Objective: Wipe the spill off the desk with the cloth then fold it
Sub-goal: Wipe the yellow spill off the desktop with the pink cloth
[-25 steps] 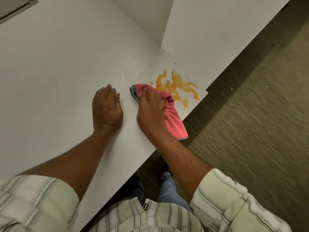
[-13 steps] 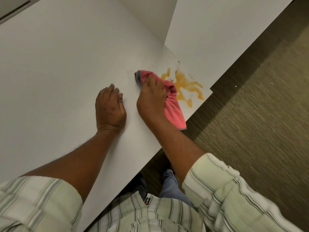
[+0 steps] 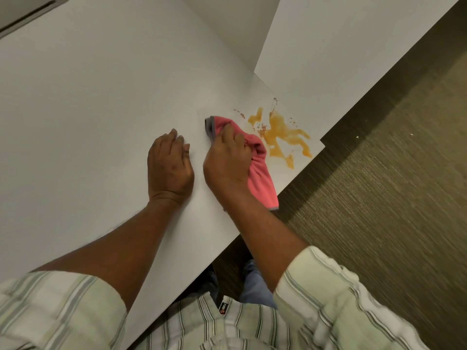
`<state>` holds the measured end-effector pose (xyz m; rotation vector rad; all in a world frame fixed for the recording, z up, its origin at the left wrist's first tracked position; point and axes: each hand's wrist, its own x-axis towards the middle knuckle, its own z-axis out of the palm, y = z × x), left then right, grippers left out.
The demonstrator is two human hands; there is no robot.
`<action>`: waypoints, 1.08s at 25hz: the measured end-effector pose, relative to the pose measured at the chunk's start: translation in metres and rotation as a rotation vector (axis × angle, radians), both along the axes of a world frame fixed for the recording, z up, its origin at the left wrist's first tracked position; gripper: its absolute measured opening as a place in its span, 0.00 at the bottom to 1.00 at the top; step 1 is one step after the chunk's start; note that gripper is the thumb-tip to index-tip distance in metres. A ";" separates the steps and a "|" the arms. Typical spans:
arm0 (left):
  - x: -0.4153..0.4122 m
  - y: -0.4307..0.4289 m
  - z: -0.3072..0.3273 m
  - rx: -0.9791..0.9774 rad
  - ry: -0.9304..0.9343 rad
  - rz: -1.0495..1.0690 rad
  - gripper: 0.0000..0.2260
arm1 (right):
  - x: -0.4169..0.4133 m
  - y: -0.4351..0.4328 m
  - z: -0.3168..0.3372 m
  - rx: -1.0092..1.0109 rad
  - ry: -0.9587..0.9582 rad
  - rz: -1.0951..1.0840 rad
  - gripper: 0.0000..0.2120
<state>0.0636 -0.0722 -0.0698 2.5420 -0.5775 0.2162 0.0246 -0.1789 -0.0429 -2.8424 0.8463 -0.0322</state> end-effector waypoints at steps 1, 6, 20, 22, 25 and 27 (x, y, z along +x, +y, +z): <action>0.000 0.000 0.000 -0.007 0.005 -0.002 0.17 | 0.013 -0.005 0.004 0.053 0.016 -0.013 0.16; 0.000 0.002 0.000 -0.030 0.013 -0.001 0.17 | 0.034 -0.003 0.008 0.206 -0.121 -0.128 0.24; 0.001 0.002 -0.001 -0.031 0.007 0.000 0.16 | 0.065 -0.048 0.005 -0.084 0.086 -0.015 0.27; 0.002 0.002 -0.001 -0.035 -0.002 0.000 0.16 | 0.068 -0.048 0.008 -0.075 0.087 -0.040 0.28; 0.002 0.002 -0.002 -0.030 -0.016 -0.005 0.16 | 0.051 -0.044 0.006 0.013 0.083 -0.067 0.32; 0.002 0.001 -0.002 -0.017 -0.025 -0.001 0.15 | 0.037 -0.039 0.009 0.070 0.086 -0.094 0.32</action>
